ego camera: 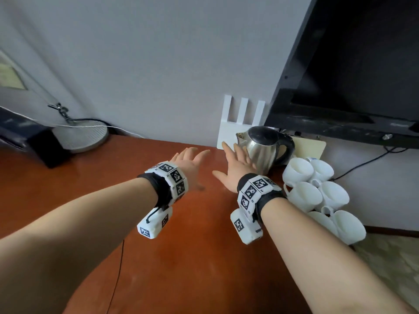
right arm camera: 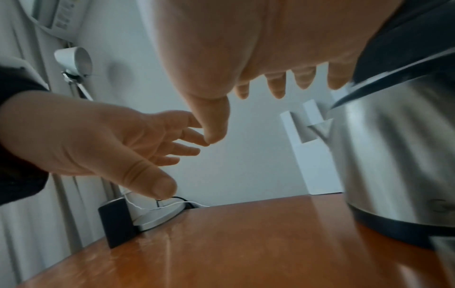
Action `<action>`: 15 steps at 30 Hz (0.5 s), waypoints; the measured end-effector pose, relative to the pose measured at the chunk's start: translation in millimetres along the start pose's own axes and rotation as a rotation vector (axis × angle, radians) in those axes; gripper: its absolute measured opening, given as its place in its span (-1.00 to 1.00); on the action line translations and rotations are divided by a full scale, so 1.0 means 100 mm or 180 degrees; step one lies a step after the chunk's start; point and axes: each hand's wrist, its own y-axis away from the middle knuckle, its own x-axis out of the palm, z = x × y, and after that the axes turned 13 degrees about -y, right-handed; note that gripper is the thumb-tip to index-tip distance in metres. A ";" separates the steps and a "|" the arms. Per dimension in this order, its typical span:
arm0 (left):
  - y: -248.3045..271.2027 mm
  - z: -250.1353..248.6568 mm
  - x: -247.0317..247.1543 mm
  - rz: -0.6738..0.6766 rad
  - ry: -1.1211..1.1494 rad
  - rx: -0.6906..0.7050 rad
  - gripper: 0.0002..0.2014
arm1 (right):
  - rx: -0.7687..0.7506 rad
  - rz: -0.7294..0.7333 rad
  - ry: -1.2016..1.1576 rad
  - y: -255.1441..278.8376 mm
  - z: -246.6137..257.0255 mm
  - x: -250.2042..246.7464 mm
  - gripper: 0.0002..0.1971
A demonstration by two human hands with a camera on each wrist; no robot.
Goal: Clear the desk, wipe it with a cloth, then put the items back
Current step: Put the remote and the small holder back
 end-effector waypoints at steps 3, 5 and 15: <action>0.17 0.41 -0.03 -0.0134 -0.0078 -0.0029 0.04 | -0.0166 0.0049 0.0029 -0.01 0.35 0.15 -0.22; 0.28 0.72 -0.03 -0.0186 -0.0051 -0.0100 0.04 | -0.0224 0.0063 0.0054 -0.04 0.62 0.28 -0.21; 0.98 2.59 -0.11 -0.0320 -0.0044 -0.0526 0.00 | -0.0412 0.0263 0.0085 -0.16 2.25 1.01 -0.22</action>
